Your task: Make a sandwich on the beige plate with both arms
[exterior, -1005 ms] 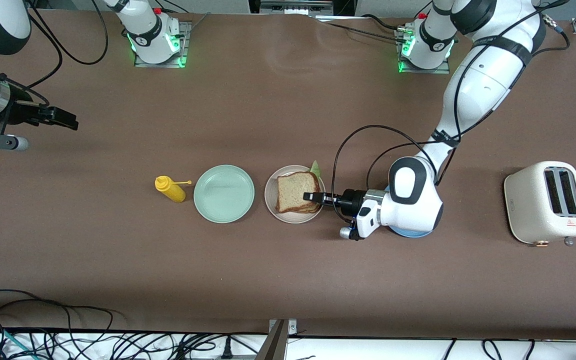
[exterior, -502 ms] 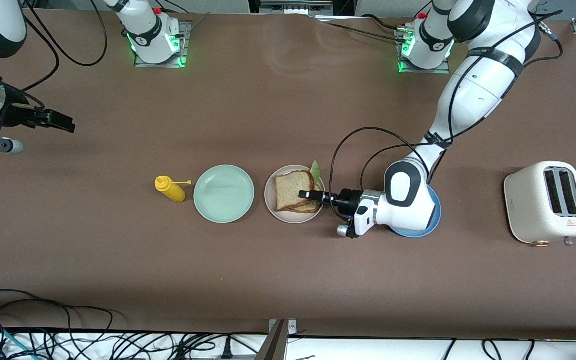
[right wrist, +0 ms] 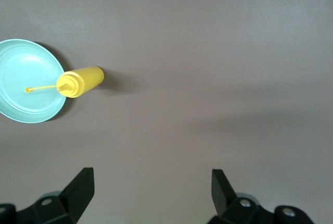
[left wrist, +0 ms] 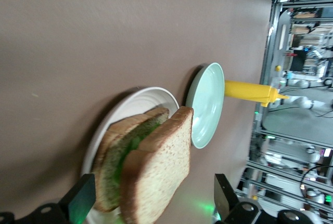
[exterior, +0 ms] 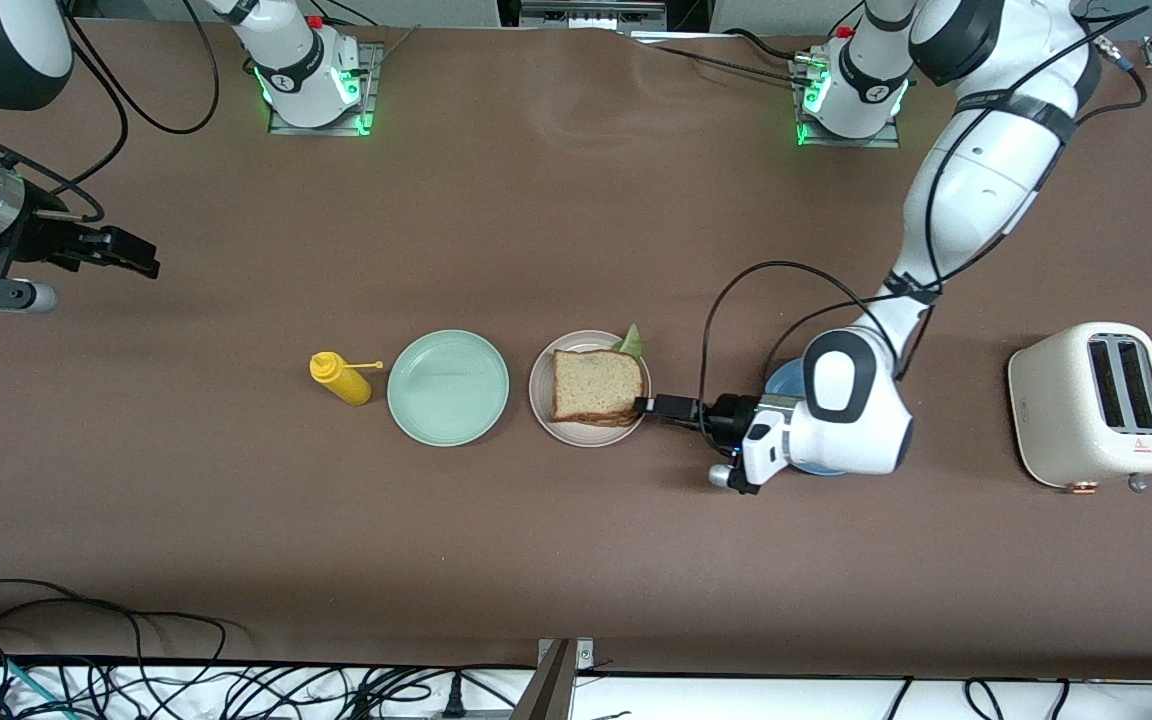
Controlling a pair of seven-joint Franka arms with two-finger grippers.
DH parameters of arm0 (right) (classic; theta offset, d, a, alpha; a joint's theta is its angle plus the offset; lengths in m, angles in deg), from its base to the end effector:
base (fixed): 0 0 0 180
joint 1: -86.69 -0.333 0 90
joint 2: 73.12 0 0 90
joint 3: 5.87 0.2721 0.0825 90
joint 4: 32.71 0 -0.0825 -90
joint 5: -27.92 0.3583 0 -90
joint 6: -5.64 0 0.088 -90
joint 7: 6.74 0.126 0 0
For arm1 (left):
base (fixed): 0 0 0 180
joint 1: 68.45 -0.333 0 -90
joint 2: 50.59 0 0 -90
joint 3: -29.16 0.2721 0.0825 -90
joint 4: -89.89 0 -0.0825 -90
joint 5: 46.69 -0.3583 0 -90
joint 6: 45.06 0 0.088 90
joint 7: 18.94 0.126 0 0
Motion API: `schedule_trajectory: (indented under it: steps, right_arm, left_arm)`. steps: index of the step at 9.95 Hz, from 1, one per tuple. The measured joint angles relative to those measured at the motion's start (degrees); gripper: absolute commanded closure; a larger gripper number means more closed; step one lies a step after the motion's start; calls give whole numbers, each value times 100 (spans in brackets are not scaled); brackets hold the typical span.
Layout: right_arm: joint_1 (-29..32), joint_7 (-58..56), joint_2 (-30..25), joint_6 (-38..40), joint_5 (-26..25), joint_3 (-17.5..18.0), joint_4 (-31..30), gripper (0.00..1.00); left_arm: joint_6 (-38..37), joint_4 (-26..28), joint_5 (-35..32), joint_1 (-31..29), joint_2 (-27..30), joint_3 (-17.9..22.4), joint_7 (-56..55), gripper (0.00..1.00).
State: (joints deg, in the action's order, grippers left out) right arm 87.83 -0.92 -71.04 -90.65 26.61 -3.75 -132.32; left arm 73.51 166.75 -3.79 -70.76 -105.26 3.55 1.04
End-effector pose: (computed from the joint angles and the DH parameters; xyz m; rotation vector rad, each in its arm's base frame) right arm 0.5356 0.0063 0.4764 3.1089 -0.1258 -0.1445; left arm 0.6298 -0.2581 0.1796 2.1413 -0.1661 -0.2185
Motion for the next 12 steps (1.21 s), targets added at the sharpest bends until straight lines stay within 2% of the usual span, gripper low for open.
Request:
schedule_trajectory:
  steps: [2,4,6,10,12]
  right_arm:
    - [-44,109,-1,-37,-1,130,3,0]
    - [-64,137,-2,-44,-1,187,5,0]
    - [-59,156,-1,-44,-2,184,5,0]
    - [-68,170,3,-54,-2,195,14,0]
    - [-75,171,16,-57,-2,222,40,0]
  left_arm:
    - [-84,-10,-827,-184,332,10,-55,0]
    - [-298,-30,-1974,-356,762,21,-416,0]
    - [-862,-54,-3147,-512,1346,33,-1064,0]
    - [-2165,-64,-4719,-511,2668,112,-2339,0]
    - [-2504,111,-4848,-274,3423,691,-2446,0]
